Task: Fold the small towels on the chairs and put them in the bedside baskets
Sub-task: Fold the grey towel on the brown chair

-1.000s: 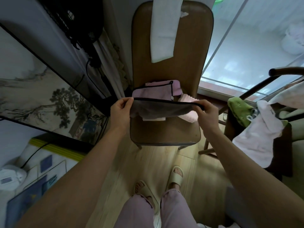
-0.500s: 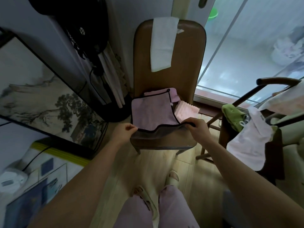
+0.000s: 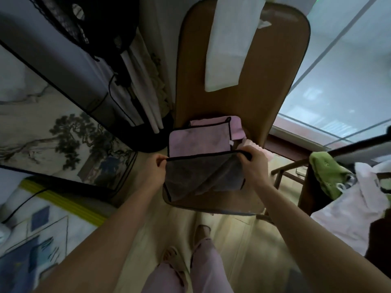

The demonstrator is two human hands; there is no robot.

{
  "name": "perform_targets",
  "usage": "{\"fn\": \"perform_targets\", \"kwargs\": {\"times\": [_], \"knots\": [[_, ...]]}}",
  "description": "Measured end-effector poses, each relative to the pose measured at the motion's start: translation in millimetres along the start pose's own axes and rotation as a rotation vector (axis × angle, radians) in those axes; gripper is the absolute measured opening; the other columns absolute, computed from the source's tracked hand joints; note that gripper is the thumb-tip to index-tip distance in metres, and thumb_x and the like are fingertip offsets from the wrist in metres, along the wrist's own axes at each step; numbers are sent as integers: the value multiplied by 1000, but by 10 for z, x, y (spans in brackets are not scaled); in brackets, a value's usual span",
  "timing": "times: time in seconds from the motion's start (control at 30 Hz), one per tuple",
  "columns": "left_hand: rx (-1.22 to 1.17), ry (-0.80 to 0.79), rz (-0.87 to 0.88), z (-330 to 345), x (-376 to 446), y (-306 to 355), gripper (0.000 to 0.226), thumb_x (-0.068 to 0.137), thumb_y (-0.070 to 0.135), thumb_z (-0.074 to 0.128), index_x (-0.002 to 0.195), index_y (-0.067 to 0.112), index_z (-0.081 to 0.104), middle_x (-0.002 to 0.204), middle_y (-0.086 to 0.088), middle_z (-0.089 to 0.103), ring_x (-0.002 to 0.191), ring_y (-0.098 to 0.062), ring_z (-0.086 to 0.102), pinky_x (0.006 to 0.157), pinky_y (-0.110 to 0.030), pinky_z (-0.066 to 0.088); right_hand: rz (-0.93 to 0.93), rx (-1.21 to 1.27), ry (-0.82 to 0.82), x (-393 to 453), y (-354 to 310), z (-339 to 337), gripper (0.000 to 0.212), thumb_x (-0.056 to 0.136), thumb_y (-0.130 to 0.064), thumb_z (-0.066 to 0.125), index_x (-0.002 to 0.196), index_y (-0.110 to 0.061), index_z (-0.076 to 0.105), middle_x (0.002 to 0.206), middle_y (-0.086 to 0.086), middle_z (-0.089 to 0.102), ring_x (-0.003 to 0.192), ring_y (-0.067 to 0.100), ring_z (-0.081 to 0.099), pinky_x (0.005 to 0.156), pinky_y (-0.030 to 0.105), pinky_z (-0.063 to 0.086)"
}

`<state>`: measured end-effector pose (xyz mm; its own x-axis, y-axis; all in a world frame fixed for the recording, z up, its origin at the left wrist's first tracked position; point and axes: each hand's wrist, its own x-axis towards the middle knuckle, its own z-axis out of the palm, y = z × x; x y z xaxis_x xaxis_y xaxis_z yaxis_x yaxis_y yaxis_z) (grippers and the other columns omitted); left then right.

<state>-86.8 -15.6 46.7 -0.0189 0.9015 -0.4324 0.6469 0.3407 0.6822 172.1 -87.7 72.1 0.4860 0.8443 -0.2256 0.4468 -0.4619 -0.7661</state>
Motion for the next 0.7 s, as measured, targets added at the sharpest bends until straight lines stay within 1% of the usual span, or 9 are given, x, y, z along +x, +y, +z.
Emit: {"fn": "perform_targets", "kwargs": {"times": [0.03, 0.07, 0.13, 0.23, 0.33, 0.43, 0.53, 0.63, 0.7], "knots": [[-14, 13, -19, 77, 157, 33, 18, 100, 8, 45, 109, 6, 61, 106, -7, 62, 95, -16, 54, 79, -26, 39, -7, 6, 3, 211, 9, 56, 16, 96, -11, 56, 105, -13, 69, 103, -2, 67, 87, 2, 56, 86, 18, 46], [-30, 29, -37, 148, 310, 71, 20, 100, 6, 44, 113, 2, 59, 108, -9, 61, 95, -15, 52, 78, -23, 37, -13, 10, -3, 422, 25, 117, 15, 96, -13, 57, 104, -13, 70, 102, -2, 69, 89, 5, 58, 87, 23, 49], [-49, 66, -56, 295, 626, 123, 22, 100, 4, 44, 116, -1, 58, 112, -13, 61, 96, -16, 52, 77, -19, 35, -21, 1, -30, 815, 89, 247, 15, 95, -15, 58, 105, -14, 70, 101, -1, 70, 95, 13, 62, 89, 32, 51], [-48, 124, -82, 503, 1088, 145, 23, 99, 5, 45, 116, 0, 60, 116, -15, 63, 101, -20, 55, 73, -14, 33, -20, -14, -55, 1330, 189, 453, 15, 95, -13, 57, 105, -13, 69, 101, -4, 67, 98, 15, 62, 88, 29, 50], [-74, 137, -117, 691, 1498, 103, 23, 98, 7, 46, 116, 3, 60, 115, -13, 64, 106, -23, 58, 80, -20, 38, -23, -72, -67, 1780, 328, 681, 17, 97, -15, 54, 107, -16, 68, 104, -1, 68, 99, 18, 62, 90, 34, 50], [-88, 155, -143, 872, 1817, -7, 21, 97, 7, 48, 113, 4, 61, 113, -12, 65, 107, -25, 60, 86, -25, 45, 3, -133, -68, 2102, 508, 896, 21, 99, -15, 50, 113, -15, 66, 109, 4, 68, 98, 19, 61, 89, 31, 48], [-76, 188, -139, 1024, 2002, -97, 22, 96, 5, 49, 113, 2, 62, 108, -9, 64, 100, -18, 57, 78, -17, 39, 12, -186, -83, 2298, 699, 1043, 23, 100, -13, 48, 117, -13, 64, 114, 8, 67, 101, 24, 61, 91, 31, 48], [-66, 227, -110, 1128, 2090, -158, 21, 96, 5, 47, 112, 2, 61, 102, -6, 60, 95, -15, 54, 75, -18, 37, -39, -236, -87, 2432, 892, 1160, 25, 99, -13, 48, 117, -9, 65, 116, 9, 66, 104, 24, 60, 87, 26, 43], [-48, 279, -56, 1188, 2106, -210, 20, 97, 4, 46, 111, 1, 59, 105, -10, 59, 95, -16, 52, 76, -18, 35, -85, -291, -77, 2493, 998, 1237, 25, 99, -14, 49, 116, -8, 66, 117, 11, 65, 107, 25, 58, 89, 24, 41]]}}
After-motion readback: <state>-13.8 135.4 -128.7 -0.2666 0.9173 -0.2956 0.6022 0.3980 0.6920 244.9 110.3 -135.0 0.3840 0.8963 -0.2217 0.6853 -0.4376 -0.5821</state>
